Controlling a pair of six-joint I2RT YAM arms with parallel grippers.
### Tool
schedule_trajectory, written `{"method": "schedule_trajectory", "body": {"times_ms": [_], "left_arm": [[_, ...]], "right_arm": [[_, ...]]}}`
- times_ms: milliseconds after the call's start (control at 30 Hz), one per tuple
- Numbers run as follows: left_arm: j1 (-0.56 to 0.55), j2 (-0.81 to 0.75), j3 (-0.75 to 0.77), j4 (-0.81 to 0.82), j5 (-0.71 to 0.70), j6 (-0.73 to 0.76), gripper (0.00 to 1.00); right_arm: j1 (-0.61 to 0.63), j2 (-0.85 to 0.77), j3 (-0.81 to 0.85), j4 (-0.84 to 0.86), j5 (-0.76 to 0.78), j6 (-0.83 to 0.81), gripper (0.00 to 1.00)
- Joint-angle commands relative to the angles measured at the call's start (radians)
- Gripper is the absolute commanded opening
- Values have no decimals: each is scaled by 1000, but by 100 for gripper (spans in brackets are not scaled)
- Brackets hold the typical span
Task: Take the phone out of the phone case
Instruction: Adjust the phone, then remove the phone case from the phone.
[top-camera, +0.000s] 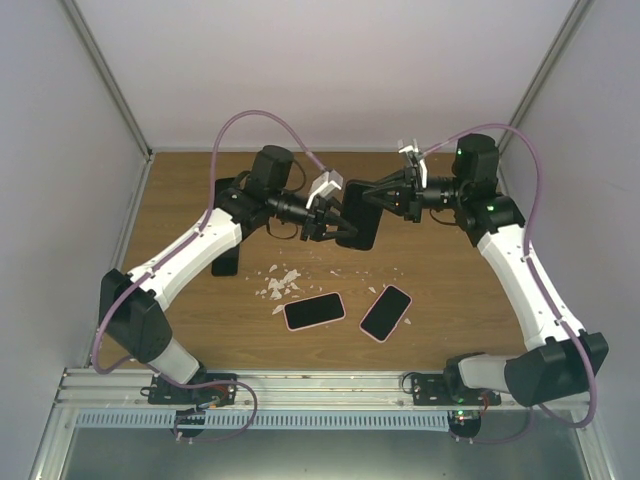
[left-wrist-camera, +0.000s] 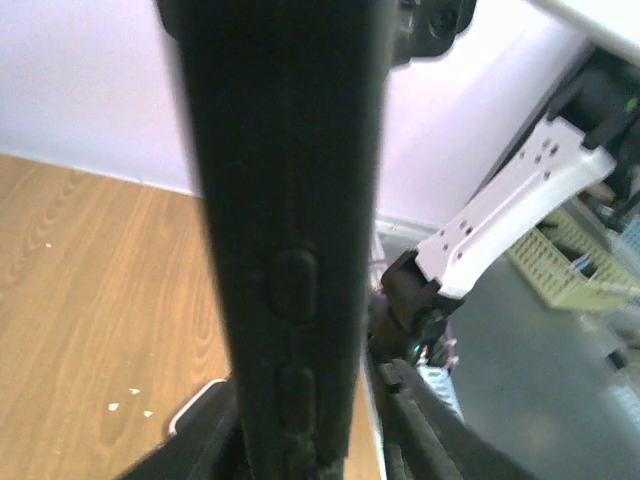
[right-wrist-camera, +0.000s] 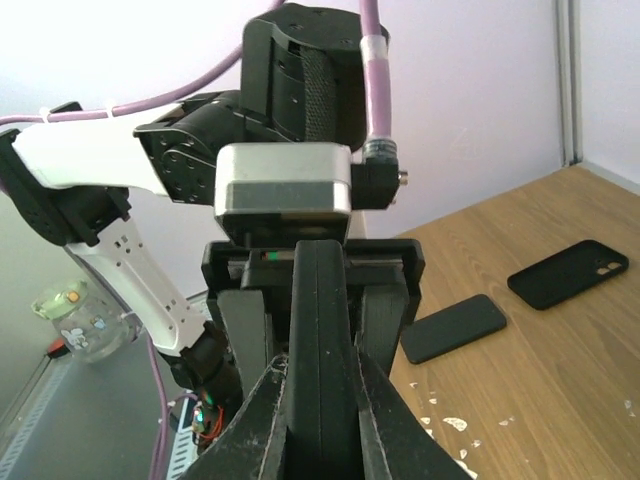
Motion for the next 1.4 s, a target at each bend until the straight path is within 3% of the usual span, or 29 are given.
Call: {"method": "schedule_trajectory", "body": {"times_ms": [0,167,267,400,667,1000,1367], "left_arm": [[45,-42,17,97,25,-67,45],[108,-85,-63,173,13,-133,50],[108,-106,-100,196,5,-134,51],[94,-113,-125,218,-1,-171,50],[43,-107,-139,197,-32,-144,51],[83,-100,-153,228,-46,-183,41],[89,-71,-146,214,-127,-175,31]], "right_arm": [[-26,-12,-2,74,-9,71,0],[-97,-19,-59,309,-57,340,0],[-122,-20,-128,539,-77,557,1],[-132,-14,-159,682,-92,725,1],[-138,-19,-153,696,-90,759,1],[-137,-34,-159,709,-111,776,0],[-139,-40,-208,946,-146,976,0]]}}
